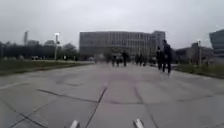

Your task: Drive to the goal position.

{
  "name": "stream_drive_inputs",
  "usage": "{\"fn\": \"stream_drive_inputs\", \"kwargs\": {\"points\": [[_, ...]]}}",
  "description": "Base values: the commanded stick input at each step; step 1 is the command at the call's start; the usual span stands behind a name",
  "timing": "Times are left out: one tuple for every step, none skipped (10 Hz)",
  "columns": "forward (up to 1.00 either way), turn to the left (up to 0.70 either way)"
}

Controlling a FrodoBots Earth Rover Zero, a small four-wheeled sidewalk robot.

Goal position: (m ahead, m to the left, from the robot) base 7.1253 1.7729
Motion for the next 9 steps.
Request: {"fn": "stream_drive_inputs", "kwargs": {"points": [[0.85,-0.04],[0.85,-0.04],[0.85,-0.04],[0.85,-0.04],[0.85,-0.04],[0.85,-0.04],[0.85,-0.04],[0.85,-0.04],[0.85,-0.04]]}}
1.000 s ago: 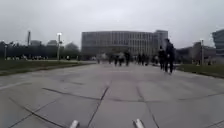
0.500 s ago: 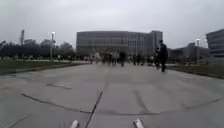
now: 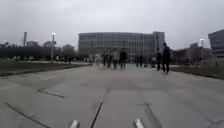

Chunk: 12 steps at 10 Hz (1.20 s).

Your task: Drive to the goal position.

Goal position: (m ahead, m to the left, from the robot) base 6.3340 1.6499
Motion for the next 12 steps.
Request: {"fn": "stream_drive_inputs", "kwargs": {"points": [[0.85,-0.04],[0.85,-0.04],[0.85,-0.04],[0.85,-0.04],[0.85,-0.04],[0.51,-0.02],[0.85,-0.04],[0.85,-0.04],[0.71,-0.03],[0.18,-0.01],[0.85,-0.04],[0.85,-0.04]]}}
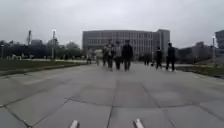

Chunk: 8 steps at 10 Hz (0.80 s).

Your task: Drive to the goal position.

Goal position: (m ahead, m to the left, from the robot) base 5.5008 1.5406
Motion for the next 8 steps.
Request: {"fn": "stream_drive_inputs", "kwargs": {"points": [[0.85,-0.04],[0.85,-0.04],[0.85,-0.04],[0.85,-0.04],[0.85,-0.04],[0.85,-0.04],[0.85,-0.04],[0.85,-0.04]]}}
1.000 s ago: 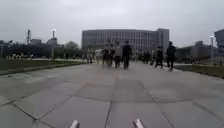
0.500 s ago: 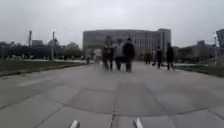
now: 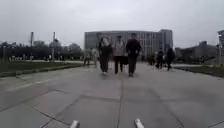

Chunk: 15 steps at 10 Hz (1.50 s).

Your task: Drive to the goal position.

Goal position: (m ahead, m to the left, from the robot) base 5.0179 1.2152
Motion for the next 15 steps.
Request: {"fn": "stream_drive_inputs", "kwargs": {"points": [[0.85,-0.13],[0.85,-0.29],[0.85,-0.33],[0.85,-0.15],[0.85,-0.04],[0.85,-0.04],[0.85,-0.04],[0.85,-0.04],[0.85,-0.04],[0.68,-0.04],[0.07,-0.03],[0.06,-0.09],[0.05,-0.11],[0.05,-0.11],[0.05,-0.11]]}}
